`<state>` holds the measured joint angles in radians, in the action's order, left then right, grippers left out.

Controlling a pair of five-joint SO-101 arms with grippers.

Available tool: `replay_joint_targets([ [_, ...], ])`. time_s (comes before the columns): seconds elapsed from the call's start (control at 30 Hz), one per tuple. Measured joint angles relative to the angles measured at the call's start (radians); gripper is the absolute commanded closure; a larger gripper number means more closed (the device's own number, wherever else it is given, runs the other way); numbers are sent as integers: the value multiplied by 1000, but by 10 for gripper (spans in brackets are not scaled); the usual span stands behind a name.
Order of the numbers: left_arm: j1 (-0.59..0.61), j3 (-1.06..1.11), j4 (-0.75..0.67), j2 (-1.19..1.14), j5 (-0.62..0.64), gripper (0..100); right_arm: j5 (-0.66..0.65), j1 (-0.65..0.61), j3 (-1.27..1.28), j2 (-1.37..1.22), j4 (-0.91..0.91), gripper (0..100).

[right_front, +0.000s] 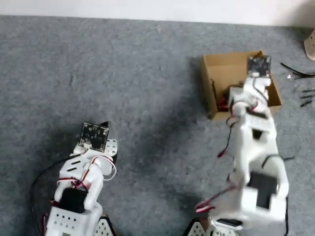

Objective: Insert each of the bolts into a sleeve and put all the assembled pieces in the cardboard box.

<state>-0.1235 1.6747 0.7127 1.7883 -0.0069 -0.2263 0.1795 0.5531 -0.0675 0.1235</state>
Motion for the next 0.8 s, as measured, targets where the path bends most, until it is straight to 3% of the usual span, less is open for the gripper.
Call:
replay_joint_targets([
  [0.27,0,0,0,0,0,993,3,15,-175,-238,-6,970],
  [0.5,0,0,0,0,0,993,2,17,-176,-245,9,707],
  [0.67,0,0,0,0,0,993,3,18,-176,-192,164,711],
  [0.8,0,0,0,0,0,993,112,17,-112,-21,284,711],
])
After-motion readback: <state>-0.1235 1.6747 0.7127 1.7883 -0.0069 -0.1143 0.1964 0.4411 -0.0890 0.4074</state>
